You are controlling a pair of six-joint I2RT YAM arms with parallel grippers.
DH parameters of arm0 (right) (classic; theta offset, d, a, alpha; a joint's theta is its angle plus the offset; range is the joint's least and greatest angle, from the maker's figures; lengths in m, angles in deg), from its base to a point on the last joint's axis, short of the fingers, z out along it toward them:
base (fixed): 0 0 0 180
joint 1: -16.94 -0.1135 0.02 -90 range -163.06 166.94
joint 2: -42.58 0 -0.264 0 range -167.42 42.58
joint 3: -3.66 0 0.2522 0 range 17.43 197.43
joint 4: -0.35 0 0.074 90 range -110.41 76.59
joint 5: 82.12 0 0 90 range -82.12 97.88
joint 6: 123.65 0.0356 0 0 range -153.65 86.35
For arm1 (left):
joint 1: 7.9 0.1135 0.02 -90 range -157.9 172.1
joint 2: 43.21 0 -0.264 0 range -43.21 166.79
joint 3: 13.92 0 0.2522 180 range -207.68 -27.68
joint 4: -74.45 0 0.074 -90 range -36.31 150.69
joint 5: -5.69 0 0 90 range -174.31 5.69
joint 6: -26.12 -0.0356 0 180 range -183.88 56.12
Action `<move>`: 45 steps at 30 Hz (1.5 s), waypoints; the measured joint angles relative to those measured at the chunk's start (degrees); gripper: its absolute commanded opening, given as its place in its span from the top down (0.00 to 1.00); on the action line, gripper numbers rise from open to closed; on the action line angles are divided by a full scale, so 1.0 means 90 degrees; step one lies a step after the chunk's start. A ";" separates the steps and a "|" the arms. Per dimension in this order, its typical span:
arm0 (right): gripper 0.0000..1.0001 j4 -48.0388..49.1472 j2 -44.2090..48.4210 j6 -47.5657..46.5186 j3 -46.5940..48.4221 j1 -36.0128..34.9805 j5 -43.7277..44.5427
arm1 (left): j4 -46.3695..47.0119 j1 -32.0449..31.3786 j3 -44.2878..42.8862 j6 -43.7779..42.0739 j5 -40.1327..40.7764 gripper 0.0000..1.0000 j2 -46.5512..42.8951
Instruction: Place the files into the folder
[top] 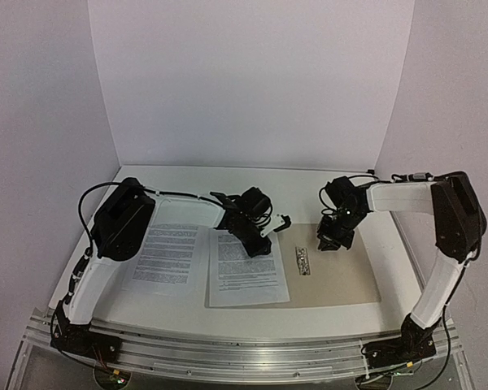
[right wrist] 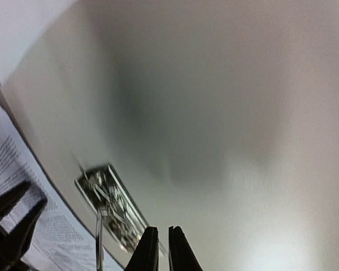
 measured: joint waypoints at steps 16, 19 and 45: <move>0.94 0.0763 -0.1756 -0.0325 0.1465 0.0461 0.0646 | 0.1519 -0.0078 0.1523 -0.2208 -0.0476 0.74 -0.0651; 0.94 0.0910 -0.1765 -0.0118 0.1425 0.0488 0.0636 | 0.1649 -0.0078 0.1598 -0.2583 -0.0831 0.75 -0.0658; 1.00 -0.0755 0.0177 -0.0805 0.0065 0.0532 -0.0553 | -0.0201 0.1098 -0.2057 0.0621 -0.0529 0.63 0.1213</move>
